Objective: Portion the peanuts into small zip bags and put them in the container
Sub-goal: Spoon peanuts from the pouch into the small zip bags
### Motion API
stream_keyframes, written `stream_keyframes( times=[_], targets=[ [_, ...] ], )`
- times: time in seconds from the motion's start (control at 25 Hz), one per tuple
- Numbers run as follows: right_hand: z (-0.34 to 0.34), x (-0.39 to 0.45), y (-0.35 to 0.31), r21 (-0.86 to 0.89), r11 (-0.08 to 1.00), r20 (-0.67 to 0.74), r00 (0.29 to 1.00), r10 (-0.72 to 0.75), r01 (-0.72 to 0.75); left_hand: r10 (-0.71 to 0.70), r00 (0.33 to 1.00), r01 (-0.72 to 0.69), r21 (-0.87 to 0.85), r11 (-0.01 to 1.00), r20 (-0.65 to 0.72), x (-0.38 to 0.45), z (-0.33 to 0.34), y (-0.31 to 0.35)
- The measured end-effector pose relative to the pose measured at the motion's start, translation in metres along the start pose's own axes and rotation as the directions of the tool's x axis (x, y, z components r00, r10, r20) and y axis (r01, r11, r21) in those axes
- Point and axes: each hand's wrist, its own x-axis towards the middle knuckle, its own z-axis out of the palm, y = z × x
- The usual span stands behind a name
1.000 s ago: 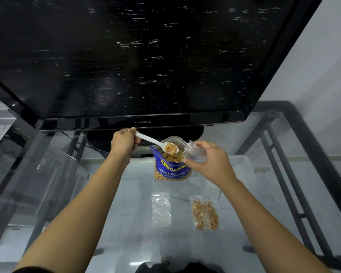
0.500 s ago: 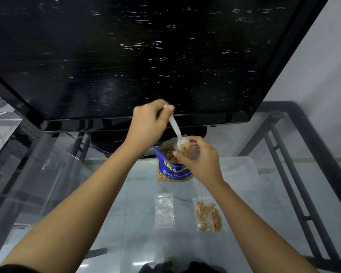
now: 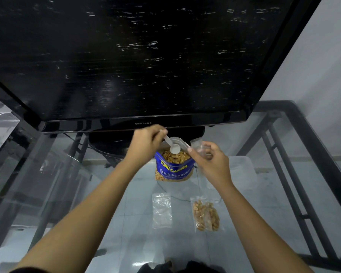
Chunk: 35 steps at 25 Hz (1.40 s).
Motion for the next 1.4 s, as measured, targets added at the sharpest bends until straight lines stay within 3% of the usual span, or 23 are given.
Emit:
stream_keyframes(
  times=[0.08, 0.16, 0.24, 0.28, 0.56, 0.8, 0.92, 1.04, 1.16, 1.28, 1.4],
  targets=[
    [-0.001, -0.001, 0.001, 0.002, 1.0, 0.045, 0.999, 0.012, -0.013, 0.006, 0.997, -0.008, 0.023, 1.0, 0.077, -0.004, 0.016, -0.004],
    [-0.003, -0.002, 0.002, 0.023, 1.0, 0.065, 0.998, 0.012, -0.014, -0.233, 0.973, 0.232, -0.095, 0.968, 0.003, 0.001, 0.022, -0.007],
    [-0.005, -0.001, 0.003, 0.035, 0.999, 0.079, 0.997, 0.014, -0.017, -0.475, 0.88, 0.456, -0.254, 0.853, -0.018, 0.004, 0.024, -0.007],
    [-0.006, -0.001, 0.004, 0.033, 0.999, 0.083, 0.996, 0.02, -0.023, -0.524, 0.852, 0.502, -0.295, 0.813, 0.005, 0.004, 0.025, -0.006],
    [-0.008, 0.0, 0.005, 0.037, 0.998, 0.098, 0.994, 0.042, -0.046, -0.694, 0.704, 0.641, -0.553, 0.531, 0.149, 0.002, 0.022, -0.009],
    [-0.013, -0.001, -0.001, -0.016, 1.0, 0.078, 0.997, -0.01, 0.011, -0.748, 0.633, 0.667, -0.63, 0.397, 0.198, 0.003, 0.01, -0.023],
    [-0.014, 0.001, -0.006, -0.196, 0.973, 0.106, 0.989, -0.106, 0.125, -0.758, 0.627, 0.652, -0.655, 0.383, 0.181, 0.009, -0.001, -0.032],
    [-0.009, 0.007, -0.011, -0.414, 0.876, 0.126, 0.968, -0.216, 0.249, -0.758, 0.638, 0.62, -0.674, 0.401, 0.136, 0.022, -0.02, -0.034],
    [0.001, 0.009, -0.016, -0.456, 0.836, 0.155, 0.952, -0.263, 0.305, -0.694, 0.713, 0.562, -0.67, 0.484, 0.097, 0.035, -0.036, -0.023],
    [0.01, 0.005, -0.023, -0.362, 0.882, 0.138, 0.953, -0.271, 0.303, -0.554, 0.832, 0.479, -0.517, 0.709, 0.012, 0.039, -0.04, 0.002],
    [0.016, -0.001, -0.029, -0.209, 0.953, 0.092, 0.975, -0.203, 0.218, -0.21, 0.974, 0.188, -0.212, 0.959, -0.088, 0.032, -0.045, 0.041]
  ],
)
